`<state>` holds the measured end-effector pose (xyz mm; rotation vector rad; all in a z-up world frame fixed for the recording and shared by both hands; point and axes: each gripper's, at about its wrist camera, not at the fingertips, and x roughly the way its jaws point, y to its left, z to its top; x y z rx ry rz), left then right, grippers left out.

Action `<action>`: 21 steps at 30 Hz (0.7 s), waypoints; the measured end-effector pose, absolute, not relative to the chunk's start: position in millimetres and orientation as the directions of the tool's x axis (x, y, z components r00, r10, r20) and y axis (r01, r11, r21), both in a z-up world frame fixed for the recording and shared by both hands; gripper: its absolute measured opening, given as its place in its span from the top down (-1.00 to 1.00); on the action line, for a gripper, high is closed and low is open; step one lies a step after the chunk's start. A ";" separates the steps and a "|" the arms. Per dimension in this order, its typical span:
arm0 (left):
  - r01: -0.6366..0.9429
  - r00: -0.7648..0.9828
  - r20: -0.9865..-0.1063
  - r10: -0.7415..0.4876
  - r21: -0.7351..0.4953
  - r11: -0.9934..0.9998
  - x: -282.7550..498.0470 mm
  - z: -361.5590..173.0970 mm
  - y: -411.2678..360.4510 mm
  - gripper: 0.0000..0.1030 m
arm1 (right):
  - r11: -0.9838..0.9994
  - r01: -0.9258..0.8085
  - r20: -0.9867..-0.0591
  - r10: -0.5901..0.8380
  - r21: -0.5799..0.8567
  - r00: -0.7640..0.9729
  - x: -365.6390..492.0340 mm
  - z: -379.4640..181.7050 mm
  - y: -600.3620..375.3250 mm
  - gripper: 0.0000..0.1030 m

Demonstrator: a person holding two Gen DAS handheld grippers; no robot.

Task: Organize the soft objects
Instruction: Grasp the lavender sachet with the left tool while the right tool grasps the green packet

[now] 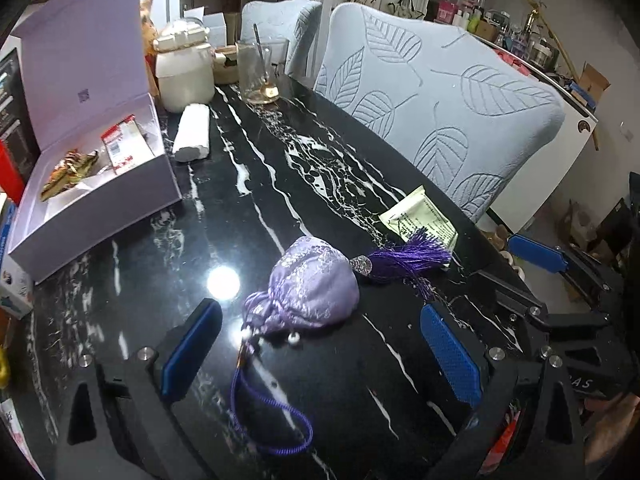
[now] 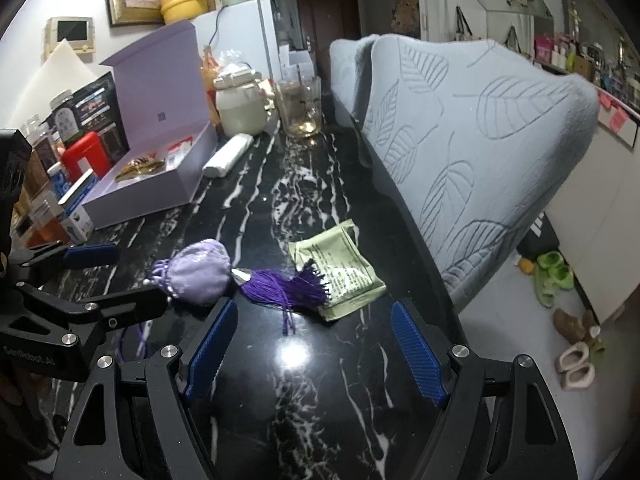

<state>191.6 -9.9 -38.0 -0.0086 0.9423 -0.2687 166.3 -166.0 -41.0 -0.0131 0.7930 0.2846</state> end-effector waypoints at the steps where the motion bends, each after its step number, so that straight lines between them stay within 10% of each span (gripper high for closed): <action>1: 0.224 0.550 -0.802 -0.234 -0.128 0.966 195.5 -41.2 -10.6 -0.97 | 0.962 -0.256 -0.708 0.248 0.097 0.662 169.0 -42.6 -166.6 -0.56; 19: 0.216 0.477 -0.858 -0.189 -0.094 0.972 231.7 -84.0 -13.9 -0.96 | 0.972 -0.201 -0.752 0.224 0.123 0.620 210.5 -61.4 -184.8 -0.56; 21: 0.224 0.499 -0.849 -0.171 -0.065 0.973 229.3 -83.8 -13.0 -0.70 | 0.972 -0.200 -0.759 0.223 0.124 0.612 216.9 -64.7 -184.6 -0.56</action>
